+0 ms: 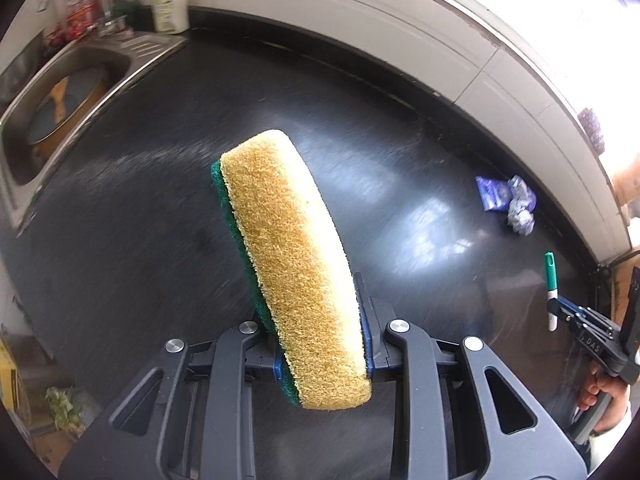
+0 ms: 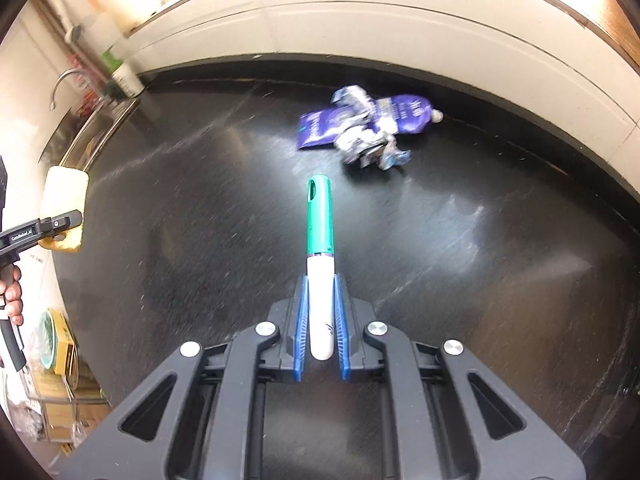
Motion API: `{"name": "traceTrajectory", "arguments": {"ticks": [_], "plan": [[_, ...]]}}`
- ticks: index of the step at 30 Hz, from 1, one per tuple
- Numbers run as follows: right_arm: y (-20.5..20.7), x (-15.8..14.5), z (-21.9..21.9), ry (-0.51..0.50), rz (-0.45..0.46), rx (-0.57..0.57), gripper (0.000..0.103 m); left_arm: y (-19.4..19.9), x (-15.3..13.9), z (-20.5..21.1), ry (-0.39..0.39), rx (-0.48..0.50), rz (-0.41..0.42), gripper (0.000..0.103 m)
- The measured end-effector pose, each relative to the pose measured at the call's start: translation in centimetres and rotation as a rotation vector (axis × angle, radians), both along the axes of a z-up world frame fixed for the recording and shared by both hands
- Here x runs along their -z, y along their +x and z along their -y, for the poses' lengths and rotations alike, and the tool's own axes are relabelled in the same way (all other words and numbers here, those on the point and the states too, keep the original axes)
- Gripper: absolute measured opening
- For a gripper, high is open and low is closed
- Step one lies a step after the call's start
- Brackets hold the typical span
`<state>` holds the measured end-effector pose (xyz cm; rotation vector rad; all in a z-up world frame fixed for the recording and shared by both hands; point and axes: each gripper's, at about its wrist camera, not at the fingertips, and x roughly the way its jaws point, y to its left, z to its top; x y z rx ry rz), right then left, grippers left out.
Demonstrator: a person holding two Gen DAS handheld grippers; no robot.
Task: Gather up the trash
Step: 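Grasp the green-capped white marker with the right tool, then carry the scrub sponge and marker in both tools over the bin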
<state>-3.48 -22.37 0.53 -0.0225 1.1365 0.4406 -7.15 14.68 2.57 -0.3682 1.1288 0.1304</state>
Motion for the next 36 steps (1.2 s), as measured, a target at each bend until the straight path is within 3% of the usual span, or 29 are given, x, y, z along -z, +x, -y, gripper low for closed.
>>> {"name": "traceTrajectory", "arguments": {"ticks": [17, 25, 36], "plan": [[-5.8, -1.2, -6.2, -0.044, 0.029, -0.231, 0.013, -13.1, 0.3, -5.4, -0.017, -0.251, -0.003, 0.026], [-7.5, -1.8, -10.2, -0.063, 0.038, -0.342, 0.013, -20.3, 1.5, -7.6, -0.005, -0.383, -0.054, 0.026], [-13.3, -2.5, -20.2, -0.028, 0.022, -0.614, 0.013, -29.4, 3.8, -10.1, -0.042, -0.555, -0.104, 0.026]]}}
